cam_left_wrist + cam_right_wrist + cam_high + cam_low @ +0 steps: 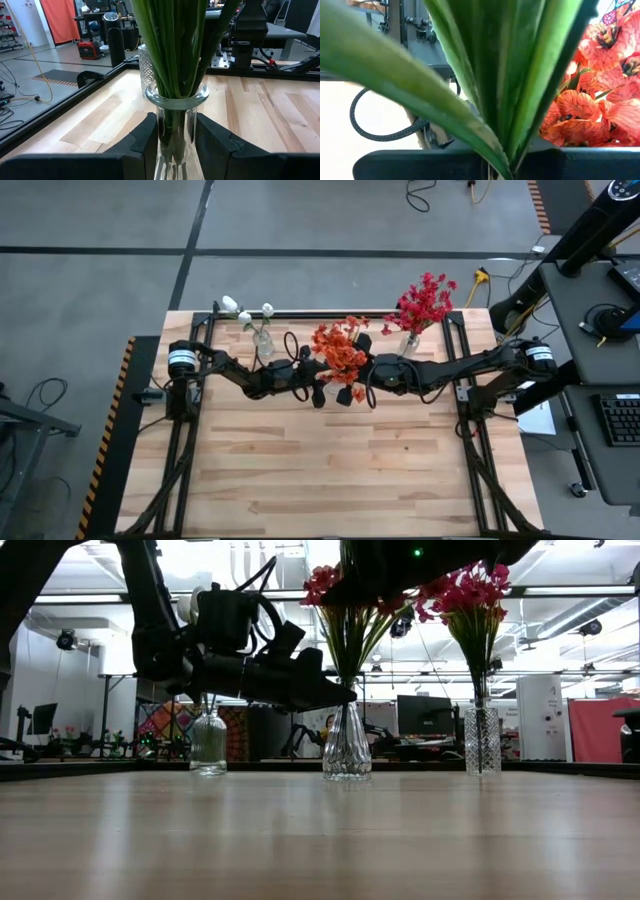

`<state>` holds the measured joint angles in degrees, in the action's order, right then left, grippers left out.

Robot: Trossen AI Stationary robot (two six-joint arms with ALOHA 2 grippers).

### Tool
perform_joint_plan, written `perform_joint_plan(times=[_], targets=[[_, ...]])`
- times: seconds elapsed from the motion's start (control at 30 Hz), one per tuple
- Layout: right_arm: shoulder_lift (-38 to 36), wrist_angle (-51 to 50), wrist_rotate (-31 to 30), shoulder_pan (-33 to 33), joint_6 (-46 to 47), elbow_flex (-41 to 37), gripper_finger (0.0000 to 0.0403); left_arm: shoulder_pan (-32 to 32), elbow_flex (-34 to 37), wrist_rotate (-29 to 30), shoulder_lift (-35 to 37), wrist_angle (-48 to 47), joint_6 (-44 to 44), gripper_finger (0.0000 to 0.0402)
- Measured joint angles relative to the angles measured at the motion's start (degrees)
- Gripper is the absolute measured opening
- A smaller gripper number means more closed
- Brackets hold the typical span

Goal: Sort flowers into vase by color
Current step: Put the orange flowers into the bottom transparent vase

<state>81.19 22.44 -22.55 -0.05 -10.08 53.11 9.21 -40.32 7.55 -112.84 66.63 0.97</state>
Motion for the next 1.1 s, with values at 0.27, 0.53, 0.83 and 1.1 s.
perform_joint_plan(times=[0.27, 0.53, 0.83, 1.1], targets=[[-0.2, 0.2, 0.0, 0.0, 0.0, 0.0, 0.0017, 0.0, 0.0, 0.0, 0.0, 0.0, 0.0, 0.0093], [-0.9, -1.2, -2.3, 0.3, 1.1, 0.1, 0.0087, 0.0, 0.0, 0.0, 0.0, 0.0, 0.0, 0.0093], [-3.8, -7.1, -3.0, 1.3, 3.9, 0.1, 0.0165, 0.0, 0.0, 0.8, 0.0, -0.2, 0.0, 0.0093], [-5.4, -7.2, -3.0, 2.2, 4.0, 0.1, 0.0173, 0.0, 0.0, 0.9, 0.0, -0.2, 0.0, 0.0093]])
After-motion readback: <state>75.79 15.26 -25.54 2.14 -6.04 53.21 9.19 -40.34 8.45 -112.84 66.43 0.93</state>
